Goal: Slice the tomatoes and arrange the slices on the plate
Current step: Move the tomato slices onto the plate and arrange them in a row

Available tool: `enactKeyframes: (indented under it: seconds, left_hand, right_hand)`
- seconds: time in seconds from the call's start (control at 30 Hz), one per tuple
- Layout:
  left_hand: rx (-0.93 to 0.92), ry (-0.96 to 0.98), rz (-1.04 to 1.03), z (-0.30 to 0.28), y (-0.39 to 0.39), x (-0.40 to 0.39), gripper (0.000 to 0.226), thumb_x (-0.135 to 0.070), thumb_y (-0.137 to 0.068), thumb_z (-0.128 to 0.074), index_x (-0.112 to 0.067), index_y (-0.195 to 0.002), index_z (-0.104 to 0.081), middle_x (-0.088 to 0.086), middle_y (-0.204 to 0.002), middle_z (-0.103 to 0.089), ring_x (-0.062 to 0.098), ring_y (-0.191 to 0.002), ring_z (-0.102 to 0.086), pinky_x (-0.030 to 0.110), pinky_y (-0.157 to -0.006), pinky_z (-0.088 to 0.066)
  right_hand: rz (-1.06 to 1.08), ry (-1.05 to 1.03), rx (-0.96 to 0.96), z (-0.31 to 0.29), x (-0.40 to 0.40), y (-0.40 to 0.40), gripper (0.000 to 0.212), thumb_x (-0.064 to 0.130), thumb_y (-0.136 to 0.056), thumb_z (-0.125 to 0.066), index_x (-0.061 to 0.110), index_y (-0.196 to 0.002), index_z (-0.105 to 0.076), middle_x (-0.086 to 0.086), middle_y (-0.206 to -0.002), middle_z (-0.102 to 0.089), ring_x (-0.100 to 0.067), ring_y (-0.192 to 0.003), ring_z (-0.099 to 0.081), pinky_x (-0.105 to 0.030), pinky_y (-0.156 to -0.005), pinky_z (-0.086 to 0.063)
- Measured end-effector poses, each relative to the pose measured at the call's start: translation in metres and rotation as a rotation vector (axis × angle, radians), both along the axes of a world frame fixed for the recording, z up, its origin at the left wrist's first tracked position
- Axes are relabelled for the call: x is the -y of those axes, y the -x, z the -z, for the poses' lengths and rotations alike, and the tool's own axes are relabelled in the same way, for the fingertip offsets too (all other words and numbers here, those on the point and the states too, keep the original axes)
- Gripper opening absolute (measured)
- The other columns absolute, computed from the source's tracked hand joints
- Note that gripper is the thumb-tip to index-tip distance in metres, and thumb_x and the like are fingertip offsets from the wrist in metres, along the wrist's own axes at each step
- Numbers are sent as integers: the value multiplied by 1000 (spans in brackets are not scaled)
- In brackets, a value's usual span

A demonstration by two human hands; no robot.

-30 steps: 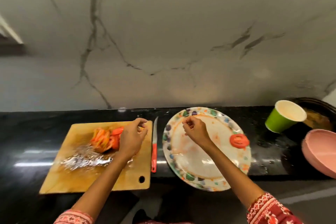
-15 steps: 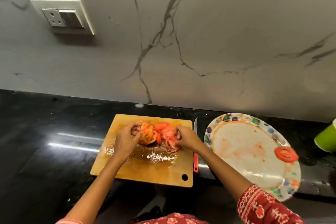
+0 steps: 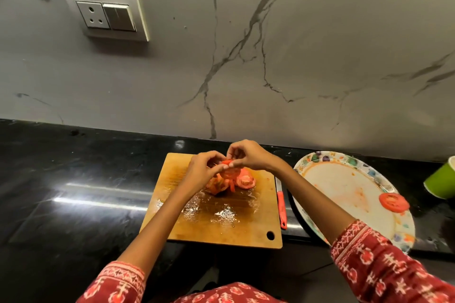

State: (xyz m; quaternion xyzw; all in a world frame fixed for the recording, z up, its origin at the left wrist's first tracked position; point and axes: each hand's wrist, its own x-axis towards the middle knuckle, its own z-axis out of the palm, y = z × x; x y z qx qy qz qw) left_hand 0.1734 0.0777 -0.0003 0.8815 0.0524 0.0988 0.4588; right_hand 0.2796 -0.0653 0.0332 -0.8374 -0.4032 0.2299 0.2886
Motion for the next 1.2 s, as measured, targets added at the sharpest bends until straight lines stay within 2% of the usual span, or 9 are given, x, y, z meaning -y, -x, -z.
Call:
enactKeyframes:
  seconds: [0.07,0.2,0.37,0.47,0.57,0.67,0.87,1.0,1.2]
  left_hand:
    - [55,26,-62,-3,2,-9,22,-13,-79,-71,-13,-100,-68,-1,-90,-66,7,-81,-62,18,-72,-53]
    - [120,113,-237,-1,13,-33,17,-9,-82,-68,-14,-98,-67,-3,-82,-64,6,-70,-62,12,-60,-52]
    - [84,171,-356,7,22,-54,11,-11,-85,-64,-10,-95,-63,-2,-80,-61,8,-65,-64,16,-61,-53]
    - [70,205,-350,13,22,-56,8,-11,-85,-64,-10,-93,-64,-1,-79,-62,6,-61,-65,20,-61,-54]
    - [46,238,-321,15,19,-56,9,-10,-85,-64,-8,-94,-64,-1,-78,-63,5,-61,-65,17,-60,-55]
    - [25,276,-291,16,14,-57,8,-8,-86,-63,-7,-94,-64,1,-80,-63,7,-63,-66,17,-59,-55]
    - [14,320,-196,16,-3,-47,9,-7,-86,-62,-5,-95,-62,8,-83,-64,17,-72,-66,16,-60,-55]
    - [8,299,-122,15,-25,-33,7,-8,-87,-61,-6,-94,-62,6,-80,-64,6,-61,-66,17,-60,-55]
    - [-29,287,6,20,-55,10,5,-8,-88,-60,-12,-91,-61,7,-81,-65,9,-63,-66,26,-60,-56]
  right_hand:
    - [47,-82,39,-5,-12,2,16,7,-83,-68,4,-98,-65,-9,-95,-64,-12,-85,-57,-21,-73,-48]
    - [276,-190,110,3,-21,1,14,9,-87,-62,4,-100,-63,-8,-93,-64,-14,-85,-57,-29,-76,-47]
    - [391,99,125,35,-15,-15,8,15,-85,-63,13,-93,-62,-2,-88,-60,-21,-90,-60,-35,-79,-49]
    - [310,291,82,51,-18,-16,25,22,-81,-68,13,-103,-60,-5,-102,-61,-22,-100,-59,-35,-82,-49]
    - [323,337,50,57,-23,-16,36,22,-77,-74,11,-109,-60,-6,-110,-60,-21,-103,-57,-34,-85,-49]
    - [335,247,56,52,-24,-18,33,12,-76,-75,9,-106,-64,-6,-106,-62,-20,-100,-58,-30,-82,-49]
    - [348,26,-62,34,-3,-21,20,10,-83,-69,3,-101,-64,-12,-95,-63,-18,-83,-60,-21,-62,-51]
    - [500,-201,-208,18,25,-21,17,6,-80,-72,10,-85,-55,-10,-80,-64,-18,-68,-65,-20,-57,-54]
    - [601,-257,-316,21,83,-17,6,3,-85,-65,2,-87,-60,-10,-75,-63,-13,-65,-65,-16,-55,-53]
